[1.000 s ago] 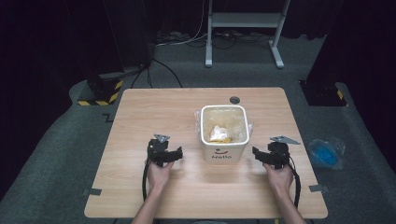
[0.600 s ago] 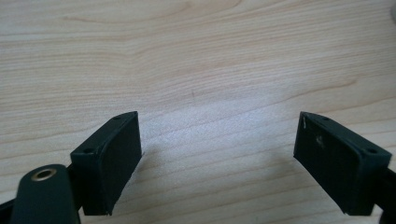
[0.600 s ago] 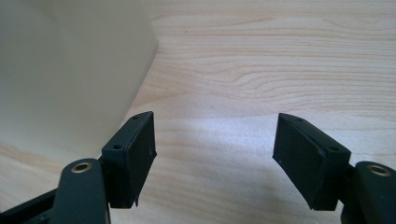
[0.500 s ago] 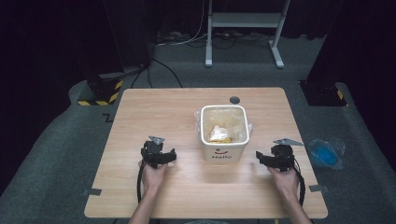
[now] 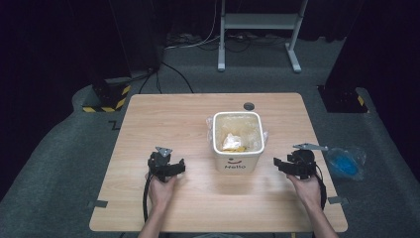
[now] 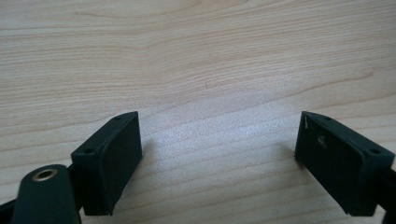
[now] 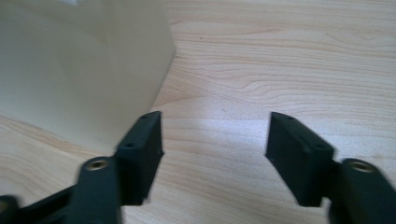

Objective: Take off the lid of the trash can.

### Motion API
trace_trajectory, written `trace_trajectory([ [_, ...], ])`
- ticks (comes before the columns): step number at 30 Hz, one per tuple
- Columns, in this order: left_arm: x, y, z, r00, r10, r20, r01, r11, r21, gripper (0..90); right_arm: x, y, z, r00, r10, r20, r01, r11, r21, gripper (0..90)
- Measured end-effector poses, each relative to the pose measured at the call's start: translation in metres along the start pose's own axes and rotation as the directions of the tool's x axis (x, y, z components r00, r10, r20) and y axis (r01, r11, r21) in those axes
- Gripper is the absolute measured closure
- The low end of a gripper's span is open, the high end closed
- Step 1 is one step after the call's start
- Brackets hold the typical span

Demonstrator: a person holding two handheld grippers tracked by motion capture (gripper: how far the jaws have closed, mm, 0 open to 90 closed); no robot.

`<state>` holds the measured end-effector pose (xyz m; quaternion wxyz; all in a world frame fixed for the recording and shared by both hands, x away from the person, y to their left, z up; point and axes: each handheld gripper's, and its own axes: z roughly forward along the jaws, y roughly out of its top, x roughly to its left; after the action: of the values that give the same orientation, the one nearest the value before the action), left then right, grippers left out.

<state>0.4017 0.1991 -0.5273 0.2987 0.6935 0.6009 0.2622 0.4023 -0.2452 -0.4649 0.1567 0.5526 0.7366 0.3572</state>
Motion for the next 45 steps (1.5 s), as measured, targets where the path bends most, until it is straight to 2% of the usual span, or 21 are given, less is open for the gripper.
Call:
trace_trajectory([
  [5, 0.0, 0.0, 0.0, 1.0, 0.0, -0.001, 0.0, 1.0, 0.001, 14.3, 0.004, 0.007, -0.006, 0.9996, -0.029, -0.003, 0.029, 1.0, -0.005, 27.4],
  [7, 0.0, 0.0, 0.0, 1.0, -0.002, 0.0, 0.002, 1.0, -0.001, 14.4, 0.005, 0.01, -0.01, 0.9992, -0.033, -0.021, 0.033, 0.999, -0.012, 26.6],
  [9, 0.0, 0.0, 0.0, 1.0, -0.004, -0.001, 0.004, 1.0, 0.0, 14.4, 0.005, 0.014, -0.013, 0.998, -0.036, -0.052, 0.037, 0.999, 0.003, 26.3],
  [12, -0.001, 0.0, 0.0, 1.0, -0.006, 0.002, 0.006, 1.0, -0.001, 14.5, 0.005, 0.021, -0.019, 0.9974, -0.043, -0.058, 0.044, 0.999, 0.015, 26.5],
  [21, 0.0, 0.0, 0.0, 1.0, -0.006, 0.0, 0.006, 1.0, 0.0, 14.7, 0.008, 0.033, -0.034, 0.9977, -0.059, -0.032, 0.059, 0.998, -0.03, 36.6],
  [24, 0.0, 0.0, 0.0, 1.0, -0.005, -0.001, 0.005, 1.0, 0.0, 14.8, 0.01, 0.041, -0.038, 0.9966, -0.063, -0.053, 0.062, 0.998, -0.019, 37.4],
  [33, -0.001, 0.0, 0.0, 1.0, -0.007, 0.002, 0.007, 1.0, -0.001, 15.1, 0.013, 0.056, -0.049, 0.9931, -0.096, -0.068, 0.094, 0.995, -0.03, 37.8],
  [36, -0.001, 0.0, 0.0, 1.0, -0.007, 0.003, 0.007, 1.0, -0.001, 15.3, 0.014, 0.061, -0.052, 0.9921, -0.087, -0.09, 0.085, 0.996, -0.029, 37.7],
  [39, -0.001, 0.0, 0.0, 1.0, -0.008, 0.002, 0.008, 1.0, -0.001, 15.4, 0.016, 0.065, -0.054, 0.9921, -0.085, -0.092, 0.082, 0.996, -0.033, 37.7],
  [45, -0.001, 0.0, 0.0, 1.0, -0.008, 0.002, 0.008, 1.0, -0.001, 15.4, 0.022, 0.078, -0.059, 0.9905, -0.088, -0.105, 0.086, 0.996, -0.025, 47.5],
])
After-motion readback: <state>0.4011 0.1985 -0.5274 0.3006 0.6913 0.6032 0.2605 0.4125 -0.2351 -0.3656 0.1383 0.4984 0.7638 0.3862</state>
